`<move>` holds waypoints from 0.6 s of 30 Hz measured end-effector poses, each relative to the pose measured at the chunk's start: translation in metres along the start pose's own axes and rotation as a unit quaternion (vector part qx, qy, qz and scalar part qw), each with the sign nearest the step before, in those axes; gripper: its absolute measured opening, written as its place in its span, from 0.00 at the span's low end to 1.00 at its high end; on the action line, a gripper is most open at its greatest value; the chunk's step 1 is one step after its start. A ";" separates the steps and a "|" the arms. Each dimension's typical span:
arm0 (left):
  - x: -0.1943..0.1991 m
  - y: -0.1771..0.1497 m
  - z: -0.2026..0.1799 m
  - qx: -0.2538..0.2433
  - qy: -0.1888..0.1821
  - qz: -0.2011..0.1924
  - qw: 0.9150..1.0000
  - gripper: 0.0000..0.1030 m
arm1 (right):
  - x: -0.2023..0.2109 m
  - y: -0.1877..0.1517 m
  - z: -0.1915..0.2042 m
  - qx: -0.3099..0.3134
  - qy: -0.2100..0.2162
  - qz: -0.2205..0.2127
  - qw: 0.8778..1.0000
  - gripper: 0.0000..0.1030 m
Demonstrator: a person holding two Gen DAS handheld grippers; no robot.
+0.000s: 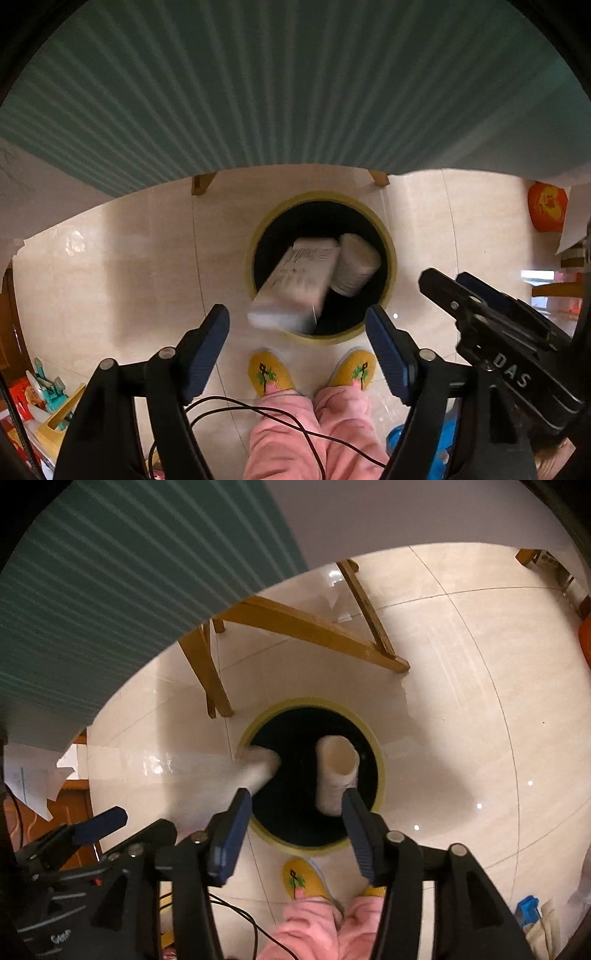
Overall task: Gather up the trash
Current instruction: 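Open both tools to drop the cup and box into the bin, then move both open tools back over the table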
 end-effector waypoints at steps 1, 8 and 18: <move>0.001 0.001 0.000 0.001 0.002 -0.004 1.000 0.81 | 0.001 0.000 0.000 0.000 0.000 -0.005 1.000 0.52; 0.016 -0.002 0.007 0.009 0.003 -0.021 1.000 0.82 | 0.013 0.007 0.009 0.008 -0.005 -0.026 1.000 0.52; 0.055 -0.021 0.019 0.022 -0.015 -0.033 0.999 0.82 | 0.056 -0.003 0.022 0.021 -0.010 -0.044 0.999 0.52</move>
Point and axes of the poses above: each gripper's, at about its wrist camera, not at the fingertips, and x roughly against the way its jaws point, z to its left, y to its top, the point moved 5 cm from there along -x, roughly the way its jaws point, and after that the axes turned 9 degrees about z, right-handed, at the moved point
